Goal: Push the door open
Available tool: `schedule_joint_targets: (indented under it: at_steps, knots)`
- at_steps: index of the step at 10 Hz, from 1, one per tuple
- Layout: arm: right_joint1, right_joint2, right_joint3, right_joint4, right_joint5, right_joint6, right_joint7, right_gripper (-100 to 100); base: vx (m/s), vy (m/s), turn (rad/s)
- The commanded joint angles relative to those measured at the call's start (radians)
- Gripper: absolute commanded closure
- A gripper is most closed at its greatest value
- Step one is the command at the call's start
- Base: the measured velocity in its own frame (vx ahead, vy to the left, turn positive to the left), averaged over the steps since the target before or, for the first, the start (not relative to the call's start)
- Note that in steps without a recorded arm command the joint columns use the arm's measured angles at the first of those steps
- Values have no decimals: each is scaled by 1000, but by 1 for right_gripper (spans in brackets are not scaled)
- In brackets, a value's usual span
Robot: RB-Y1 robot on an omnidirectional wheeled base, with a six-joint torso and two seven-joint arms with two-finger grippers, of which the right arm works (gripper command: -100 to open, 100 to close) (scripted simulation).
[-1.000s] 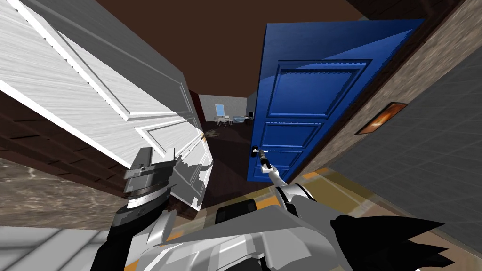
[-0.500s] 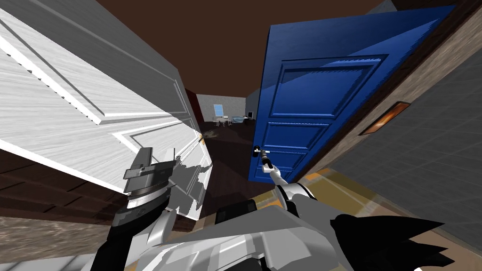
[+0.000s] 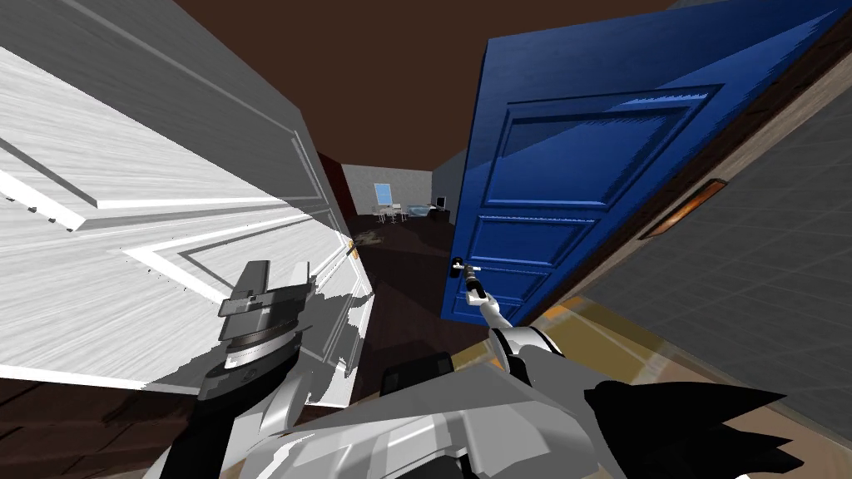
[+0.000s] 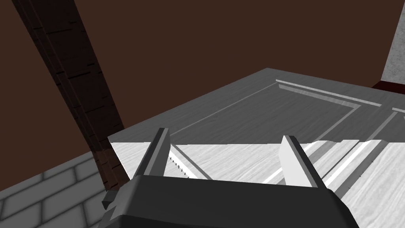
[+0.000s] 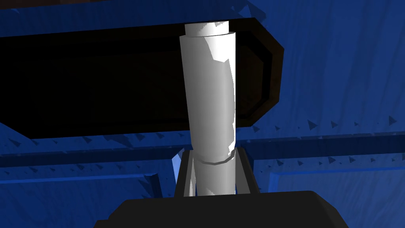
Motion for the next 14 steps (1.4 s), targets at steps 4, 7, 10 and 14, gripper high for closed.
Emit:
schedule_joint_targets:
  at_steps: [4,7,10,14]
  knots:
    - [-6,-27,-39,37,-12,-11,11,100,158,81,-58]
    - [-3,-35,-64,44,-20,-12,21,100,177,51,-47]
    - [5,-39,-78,39,-25,-8,26,100,122,38,-39]
    - [11,-48,-102,46,-34,-10,35,100,178,14,-42]
